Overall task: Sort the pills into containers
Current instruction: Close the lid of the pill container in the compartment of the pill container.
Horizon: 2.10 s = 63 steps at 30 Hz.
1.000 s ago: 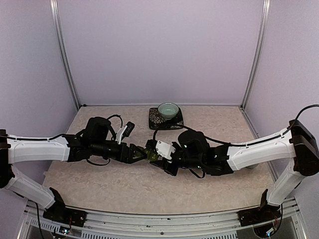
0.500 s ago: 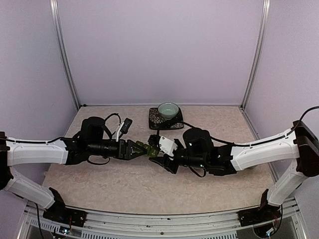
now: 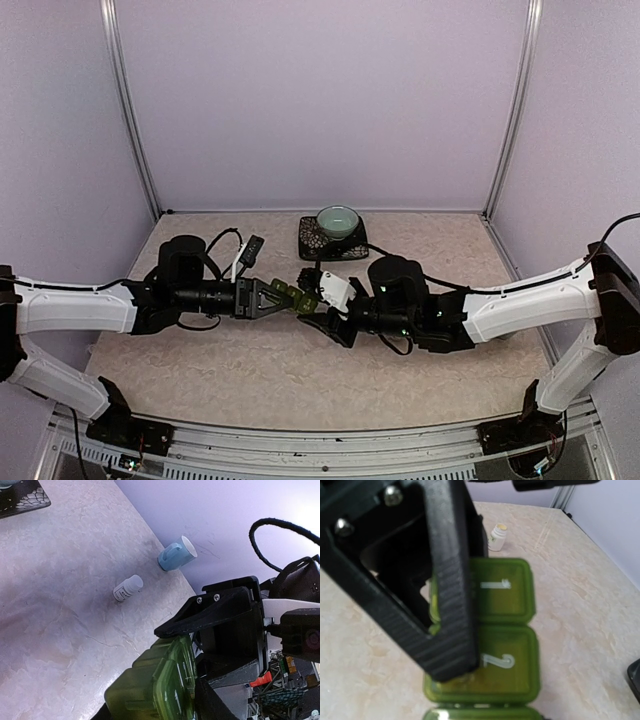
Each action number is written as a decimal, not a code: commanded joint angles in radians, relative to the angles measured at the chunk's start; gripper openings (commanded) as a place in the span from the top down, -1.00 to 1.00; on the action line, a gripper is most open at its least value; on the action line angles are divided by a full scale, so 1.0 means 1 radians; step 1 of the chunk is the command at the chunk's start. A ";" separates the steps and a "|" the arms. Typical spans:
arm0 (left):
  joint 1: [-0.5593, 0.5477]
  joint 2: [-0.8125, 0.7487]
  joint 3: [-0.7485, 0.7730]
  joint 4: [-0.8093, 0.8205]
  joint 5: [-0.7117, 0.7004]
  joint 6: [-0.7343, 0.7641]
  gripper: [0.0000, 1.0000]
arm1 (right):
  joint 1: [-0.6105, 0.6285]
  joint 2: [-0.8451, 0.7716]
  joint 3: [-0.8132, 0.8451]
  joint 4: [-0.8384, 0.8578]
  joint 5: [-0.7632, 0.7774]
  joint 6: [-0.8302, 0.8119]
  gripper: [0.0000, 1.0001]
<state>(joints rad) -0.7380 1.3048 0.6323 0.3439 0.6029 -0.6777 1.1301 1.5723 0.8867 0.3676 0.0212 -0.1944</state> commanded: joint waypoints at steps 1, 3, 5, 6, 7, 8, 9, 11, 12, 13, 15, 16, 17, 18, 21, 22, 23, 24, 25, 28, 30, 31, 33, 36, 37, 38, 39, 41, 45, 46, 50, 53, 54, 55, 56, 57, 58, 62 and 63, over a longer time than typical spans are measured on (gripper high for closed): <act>0.008 -0.009 -0.016 0.059 0.035 -0.021 0.23 | -0.003 -0.027 -0.007 0.045 0.004 0.007 0.56; 0.009 -0.009 -0.017 0.062 0.039 -0.027 0.28 | -0.003 -0.026 -0.006 0.049 0.008 0.008 0.56; 0.011 -0.007 -0.018 0.066 0.044 -0.033 0.32 | -0.002 -0.026 -0.009 0.053 0.015 0.008 0.56; 0.012 -0.007 -0.019 0.069 0.045 -0.037 0.34 | -0.001 -0.026 -0.008 0.056 0.017 0.007 0.56; 0.013 -0.008 -0.020 0.072 0.046 -0.042 0.37 | -0.001 -0.026 -0.009 0.058 0.018 0.006 0.56; 0.012 -0.008 -0.022 0.075 0.047 -0.046 0.43 | 0.000 -0.027 -0.008 0.060 0.019 0.006 0.56; 0.012 -0.009 -0.022 0.076 0.047 -0.051 0.50 | 0.000 -0.026 -0.008 0.061 0.020 0.007 0.56; 0.012 -0.010 -0.022 0.078 0.047 -0.055 0.56 | 0.002 -0.025 -0.006 0.062 0.022 0.004 0.56; 0.012 -0.012 -0.020 0.078 0.046 -0.057 0.58 | 0.003 -0.025 -0.005 0.063 0.023 0.003 0.56; 0.012 -0.012 -0.020 0.078 0.045 -0.060 0.59 | 0.003 -0.025 -0.005 0.065 0.026 0.004 0.56; 0.012 -0.015 -0.018 0.077 0.042 -0.062 0.70 | 0.005 -0.026 -0.003 0.068 0.029 0.003 0.55; 0.012 -0.017 -0.017 0.076 0.040 -0.064 0.74 | 0.005 -0.027 -0.001 0.068 0.031 0.004 0.55; 0.012 -0.018 -0.017 0.076 0.038 -0.067 0.75 | 0.005 -0.028 0.000 0.070 0.033 0.005 0.55; 0.012 -0.020 -0.017 0.076 0.035 -0.069 0.76 | 0.005 -0.031 0.001 0.071 0.033 0.008 0.55; 0.011 -0.028 -0.020 0.084 0.033 -0.079 0.81 | 0.005 -0.044 0.000 0.081 0.025 0.021 0.54; 0.011 -0.030 -0.020 0.087 0.034 -0.082 0.64 | 0.005 -0.048 0.000 0.084 0.021 0.025 0.54; 0.010 -0.032 -0.020 0.087 0.030 -0.089 0.34 | 0.005 -0.052 0.000 0.085 0.017 0.027 0.54; 0.009 -0.035 -0.021 0.087 0.027 -0.093 0.19 | 0.006 -0.057 0.000 0.084 0.014 0.028 0.54; 0.008 -0.039 -0.022 0.086 0.025 -0.096 0.15 | 0.006 -0.059 0.002 0.083 0.012 0.027 0.54; 0.005 -0.049 -0.020 0.080 0.005 -0.109 0.04 | 0.007 -0.059 0.011 0.063 0.006 0.026 0.54; 0.001 -0.054 -0.020 0.075 -0.009 -0.118 0.03 | 0.008 -0.055 0.018 0.049 0.005 0.027 0.54; 0.000 -0.057 -0.020 0.076 -0.016 -0.120 0.03 | 0.009 -0.053 0.018 0.049 0.006 0.027 0.53; 0.000 -0.061 -0.020 0.077 -0.030 -0.127 0.02 | 0.012 -0.052 0.020 0.049 0.004 0.029 0.53; -0.001 -0.059 -0.019 0.102 -0.029 -0.142 0.00 | 0.017 -0.045 0.027 0.046 0.003 0.030 0.53; -0.003 -0.056 -0.015 0.108 -0.025 -0.147 0.00 | 0.019 -0.041 0.031 0.043 0.007 0.029 0.53; -0.006 -0.050 -0.009 0.110 -0.022 -0.149 0.00 | 0.021 -0.038 0.034 0.041 0.009 0.030 0.53; -0.011 -0.045 -0.002 0.112 -0.021 -0.149 0.00 | 0.022 -0.036 0.038 0.039 0.013 0.030 0.53; -0.020 -0.035 0.012 0.109 -0.023 -0.148 0.00 | 0.024 -0.031 0.044 0.037 0.011 0.031 0.53; -0.028 -0.019 0.020 0.114 -0.027 -0.150 0.09 | 0.026 -0.030 0.049 0.034 0.018 0.030 0.52; -0.029 -0.018 0.018 0.117 -0.030 -0.151 0.14 | 0.026 -0.030 0.050 0.032 0.019 0.031 0.52; -0.027 -0.026 0.017 0.122 -0.040 -0.148 0.29 | 0.027 -0.026 0.049 0.025 0.020 0.031 0.52; -0.027 -0.030 0.018 0.137 -0.040 -0.152 0.37 | 0.027 -0.022 0.042 0.029 0.018 0.040 0.52; -0.028 -0.029 0.019 0.140 -0.040 -0.154 0.41 | 0.027 -0.021 0.040 0.034 0.018 0.043 0.52; -0.028 -0.026 0.021 0.146 -0.041 -0.156 0.44 | 0.027 -0.019 0.038 0.038 0.017 0.046 0.52; -0.027 -0.024 0.022 0.150 -0.040 -0.158 0.49 | 0.027 -0.018 0.037 0.042 0.019 0.050 0.52; -0.028 -0.023 0.021 0.156 -0.041 -0.164 0.55 | 0.028 -0.016 0.035 0.046 0.021 0.051 0.52; -0.028 -0.019 0.020 0.165 -0.041 -0.170 0.59 | 0.028 -0.014 0.034 0.051 0.024 0.054 0.52; -0.027 -0.017 0.010 0.196 -0.057 -0.195 0.72 | 0.035 -0.004 0.028 0.073 0.041 0.064 0.51; -0.027 -0.017 0.009 0.199 -0.060 -0.198 0.75 | 0.035 -0.003 0.028 0.074 0.042 0.065 0.50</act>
<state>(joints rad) -0.7628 1.2831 0.6258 0.4637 0.5671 -0.8715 1.1454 1.5501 0.9066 0.4019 0.0624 -0.1650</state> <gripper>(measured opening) 0.268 0.395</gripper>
